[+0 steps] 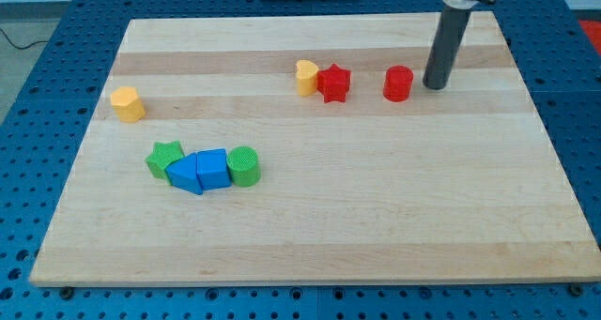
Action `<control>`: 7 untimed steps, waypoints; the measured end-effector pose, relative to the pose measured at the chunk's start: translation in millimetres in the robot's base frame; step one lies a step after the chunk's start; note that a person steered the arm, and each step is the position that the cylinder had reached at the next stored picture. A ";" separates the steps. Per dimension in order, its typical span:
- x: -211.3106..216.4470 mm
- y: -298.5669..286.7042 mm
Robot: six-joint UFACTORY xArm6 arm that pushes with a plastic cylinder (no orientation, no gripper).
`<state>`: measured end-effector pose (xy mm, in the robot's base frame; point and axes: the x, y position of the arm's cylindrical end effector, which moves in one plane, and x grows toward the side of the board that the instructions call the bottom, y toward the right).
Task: Push the red circle into the red star
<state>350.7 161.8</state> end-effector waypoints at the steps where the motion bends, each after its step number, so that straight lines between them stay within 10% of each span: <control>1: 0.0 -28.9; 7: 14.2 -62.0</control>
